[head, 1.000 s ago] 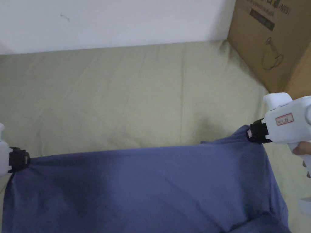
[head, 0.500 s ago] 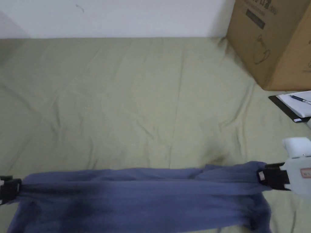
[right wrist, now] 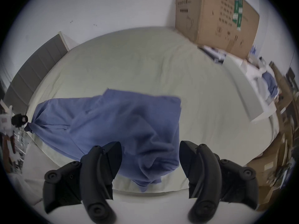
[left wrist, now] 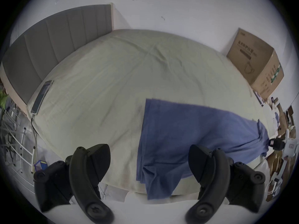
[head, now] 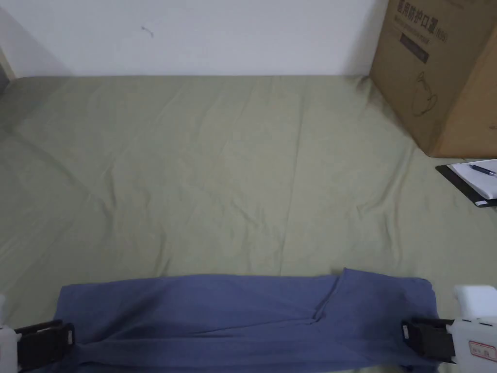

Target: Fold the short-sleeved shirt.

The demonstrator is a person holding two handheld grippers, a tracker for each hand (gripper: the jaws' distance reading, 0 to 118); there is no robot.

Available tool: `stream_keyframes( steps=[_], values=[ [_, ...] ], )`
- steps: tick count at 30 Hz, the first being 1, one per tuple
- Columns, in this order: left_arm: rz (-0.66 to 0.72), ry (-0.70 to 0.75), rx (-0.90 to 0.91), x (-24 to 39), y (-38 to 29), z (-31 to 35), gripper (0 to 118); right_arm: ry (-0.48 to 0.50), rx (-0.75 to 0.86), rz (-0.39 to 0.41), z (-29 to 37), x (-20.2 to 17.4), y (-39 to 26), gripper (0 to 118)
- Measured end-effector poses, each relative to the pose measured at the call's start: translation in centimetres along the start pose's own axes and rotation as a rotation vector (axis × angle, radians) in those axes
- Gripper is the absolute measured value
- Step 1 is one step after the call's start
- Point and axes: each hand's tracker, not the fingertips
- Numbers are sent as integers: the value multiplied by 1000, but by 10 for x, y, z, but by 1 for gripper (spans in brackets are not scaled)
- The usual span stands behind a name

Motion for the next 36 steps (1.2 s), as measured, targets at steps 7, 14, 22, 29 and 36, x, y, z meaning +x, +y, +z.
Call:
stream_keyframes(
  steps=[7, 14, 22, 29, 36],
  values=[
    [107, -170, 67, 1, -3, 41, 32, 35, 203, 152, 50, -47, 13, 16],
    [204, -265, 20, -12, -35, 32, 0, 159, 339, 160, 46, -109, 10, 0],
    [384, -389, 50, -66, -44, 6, 71, 227, 199, 205, 19, -150, 8, 0],
    [472, -530, -31, -78, -25, -40, 114, 242, 141, 248, 10, -170, 8, 0],
    [549, -667, -79, -91, -9, -81, 114, 244, 97, 266, 0, -186, 13, 0]
  ],
)
